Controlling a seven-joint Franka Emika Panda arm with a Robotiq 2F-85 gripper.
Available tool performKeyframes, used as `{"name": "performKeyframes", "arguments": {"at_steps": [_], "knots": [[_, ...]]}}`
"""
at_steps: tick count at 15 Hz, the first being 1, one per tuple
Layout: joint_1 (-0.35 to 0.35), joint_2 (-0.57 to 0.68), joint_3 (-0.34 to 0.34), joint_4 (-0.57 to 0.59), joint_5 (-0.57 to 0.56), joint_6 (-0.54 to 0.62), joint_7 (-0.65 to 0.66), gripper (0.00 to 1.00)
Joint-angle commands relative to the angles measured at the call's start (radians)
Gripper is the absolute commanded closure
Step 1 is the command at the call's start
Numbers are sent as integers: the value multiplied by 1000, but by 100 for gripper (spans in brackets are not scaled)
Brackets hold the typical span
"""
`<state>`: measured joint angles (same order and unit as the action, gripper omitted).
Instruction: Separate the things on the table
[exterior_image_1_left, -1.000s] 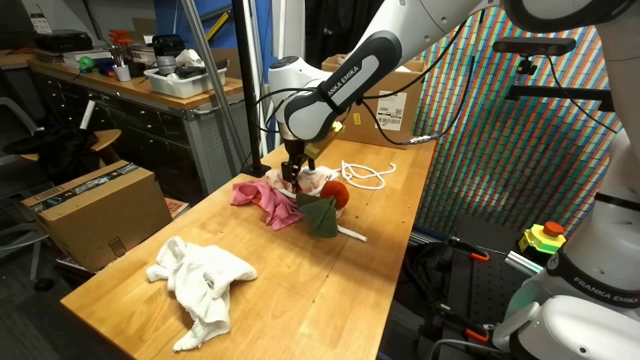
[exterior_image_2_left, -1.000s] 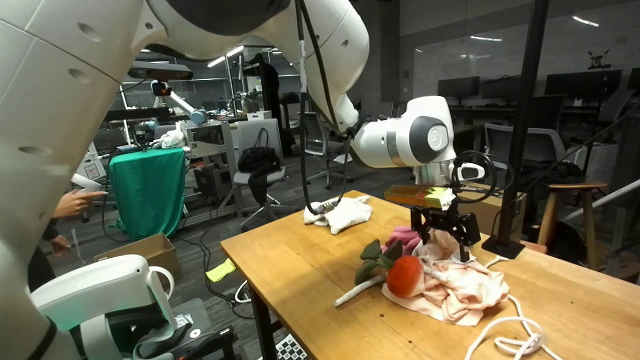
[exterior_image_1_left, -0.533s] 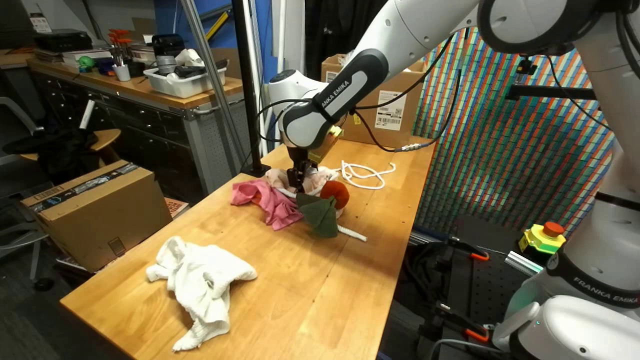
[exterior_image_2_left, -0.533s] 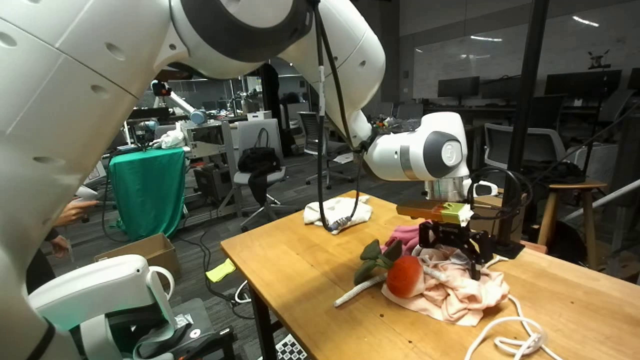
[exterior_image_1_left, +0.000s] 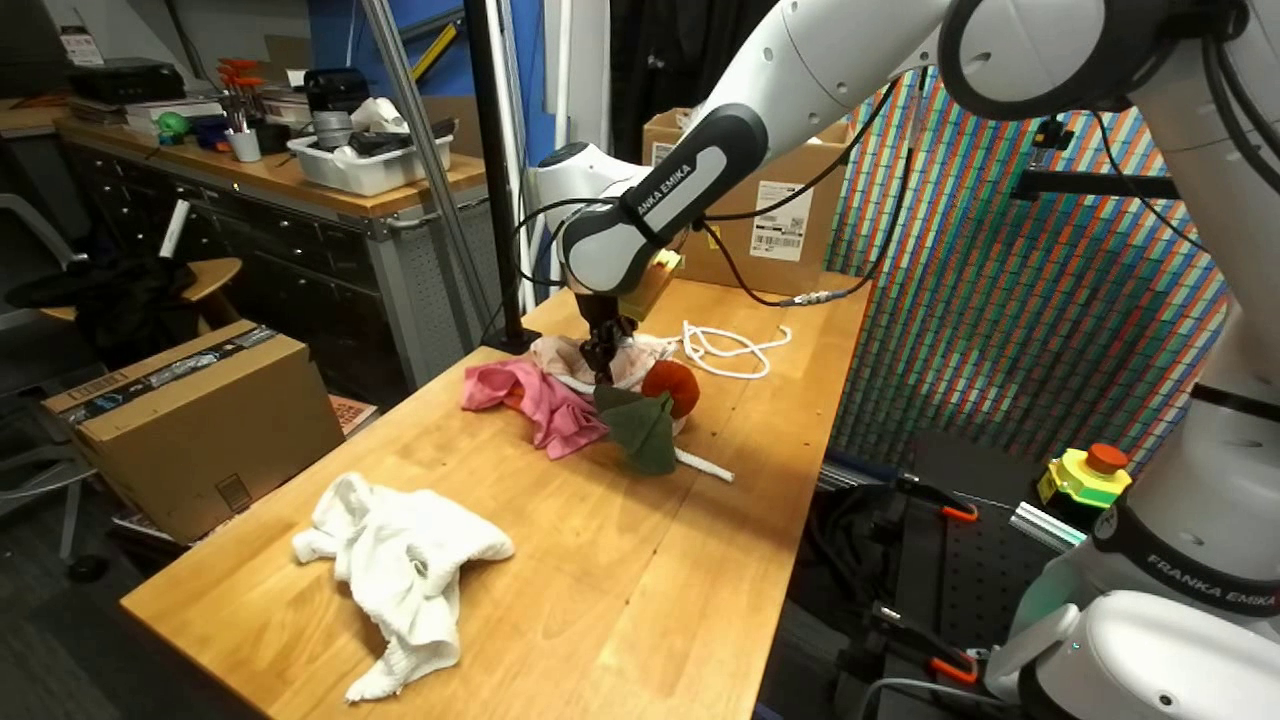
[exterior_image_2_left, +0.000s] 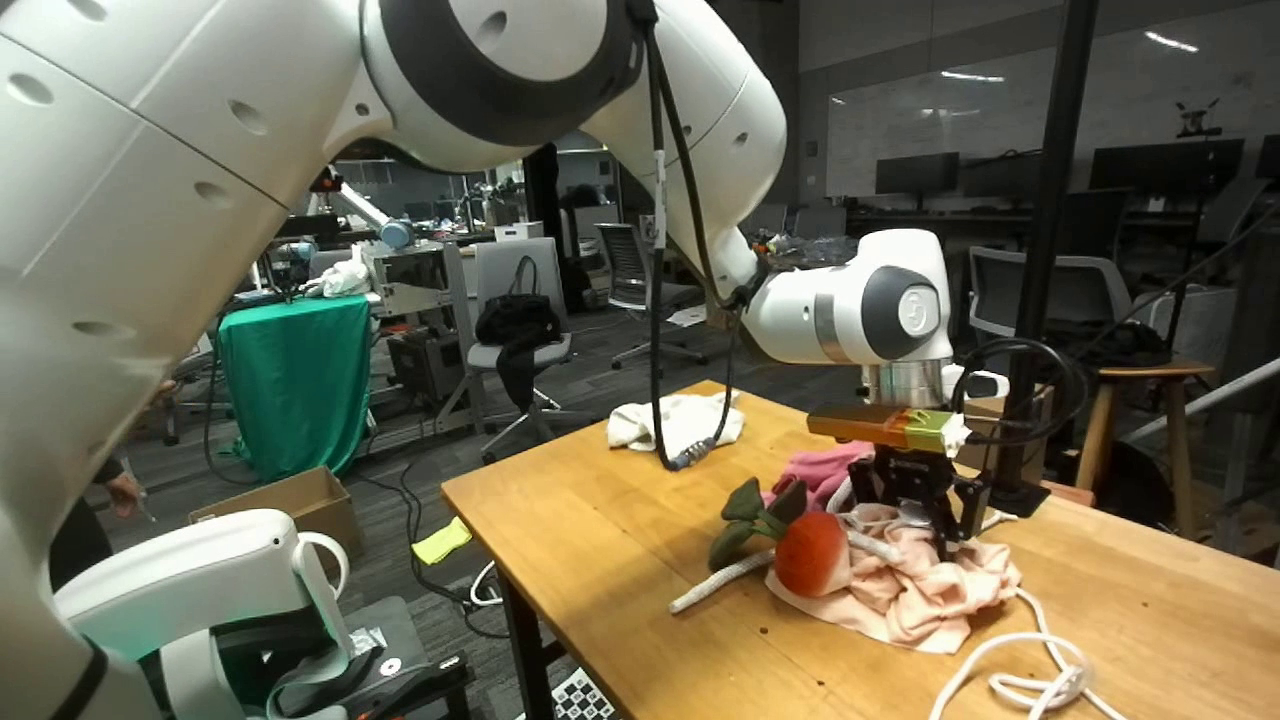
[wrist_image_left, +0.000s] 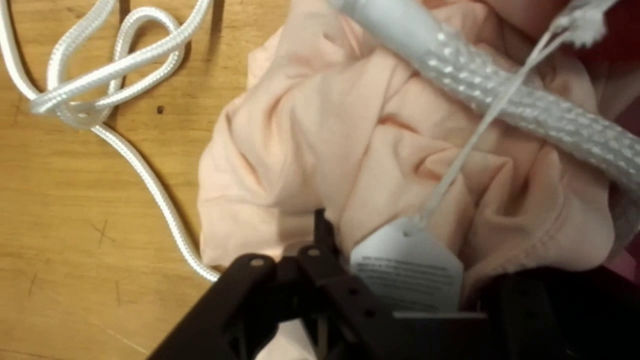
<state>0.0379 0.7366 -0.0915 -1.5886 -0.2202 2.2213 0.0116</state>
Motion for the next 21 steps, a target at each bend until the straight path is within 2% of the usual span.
{"name": "performKeyframes", "arguments": {"at_steps": [1,3,5,14,21], "knots": [[-20,-18,9,13,7,1,-18,73],[-24,-47,3,-10,4,30,-8,88],[-31,-86,-7,-42,1,82,10,94],[-54,-265,-92,-177,-15,334,108,92],[-45,-404,-160,-291,-39,512,222,92]]}}
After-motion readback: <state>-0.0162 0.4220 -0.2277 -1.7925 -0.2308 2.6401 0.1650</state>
